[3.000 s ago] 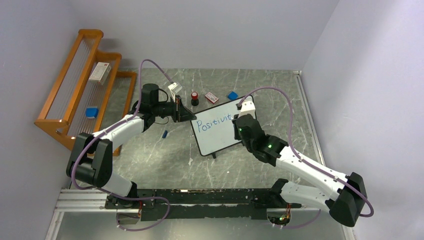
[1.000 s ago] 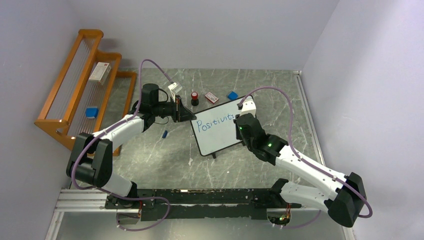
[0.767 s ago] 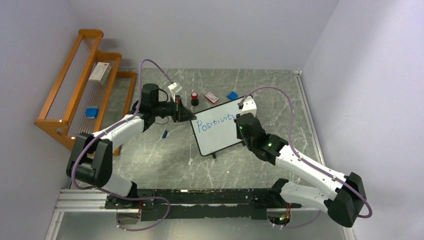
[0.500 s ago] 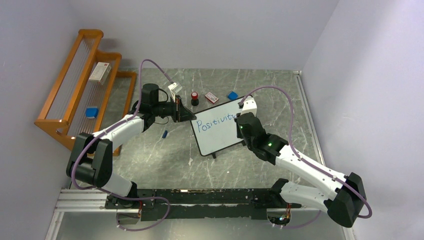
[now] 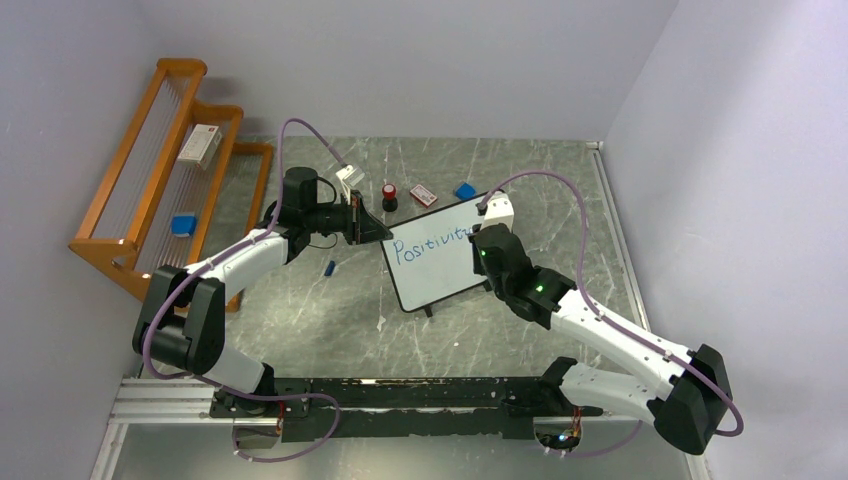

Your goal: Write a sentence on the whiteboard

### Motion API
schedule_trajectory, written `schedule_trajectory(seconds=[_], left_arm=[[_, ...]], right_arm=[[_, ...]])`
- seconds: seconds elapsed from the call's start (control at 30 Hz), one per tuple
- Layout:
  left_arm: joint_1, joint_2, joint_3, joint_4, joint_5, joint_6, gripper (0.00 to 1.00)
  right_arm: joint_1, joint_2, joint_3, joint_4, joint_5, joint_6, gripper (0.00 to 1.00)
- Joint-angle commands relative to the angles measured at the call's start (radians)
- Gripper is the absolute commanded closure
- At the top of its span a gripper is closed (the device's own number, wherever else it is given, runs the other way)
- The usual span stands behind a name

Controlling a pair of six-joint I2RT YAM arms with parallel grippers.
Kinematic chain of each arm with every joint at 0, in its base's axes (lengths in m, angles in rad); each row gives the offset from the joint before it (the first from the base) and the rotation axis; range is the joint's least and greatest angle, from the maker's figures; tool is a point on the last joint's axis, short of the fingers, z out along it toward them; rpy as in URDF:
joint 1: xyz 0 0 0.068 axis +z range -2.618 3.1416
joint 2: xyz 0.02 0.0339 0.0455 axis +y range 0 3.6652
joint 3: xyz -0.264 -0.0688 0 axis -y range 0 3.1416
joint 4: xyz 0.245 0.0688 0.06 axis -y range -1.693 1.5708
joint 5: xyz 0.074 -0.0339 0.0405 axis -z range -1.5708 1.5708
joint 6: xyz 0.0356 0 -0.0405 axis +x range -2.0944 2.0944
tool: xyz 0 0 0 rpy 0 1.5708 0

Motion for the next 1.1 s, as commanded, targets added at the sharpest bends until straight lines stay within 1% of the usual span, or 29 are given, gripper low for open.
schedule_trajectory(seconds=[0.0,0.2,0.67,1.07], left_arm=[[-0.003,0.037,-0.002,-0.073,-0.046,0.057,0.95],[-0.003,0.034,-0.002,-0.076,-0.050,0.059,0.95],[-0.003,0.035,-0.002,-0.076,-0.051,0.058,0.95],[-0.003,0.033,-0.002,-0.077,-0.052,0.059,0.95]], right_arm=[[-0.012,0.005,0.020,0.048,0.008,-0.007,1.00],[-0.014,0.007,0.028,0.045,0.003,-0.010,1.00],[-0.015,0.013,0.007,-0.064,-0.049,0.055,1.00],[-0.014,0.016,0.004,-0.103,-0.060,0.074,1.00]])
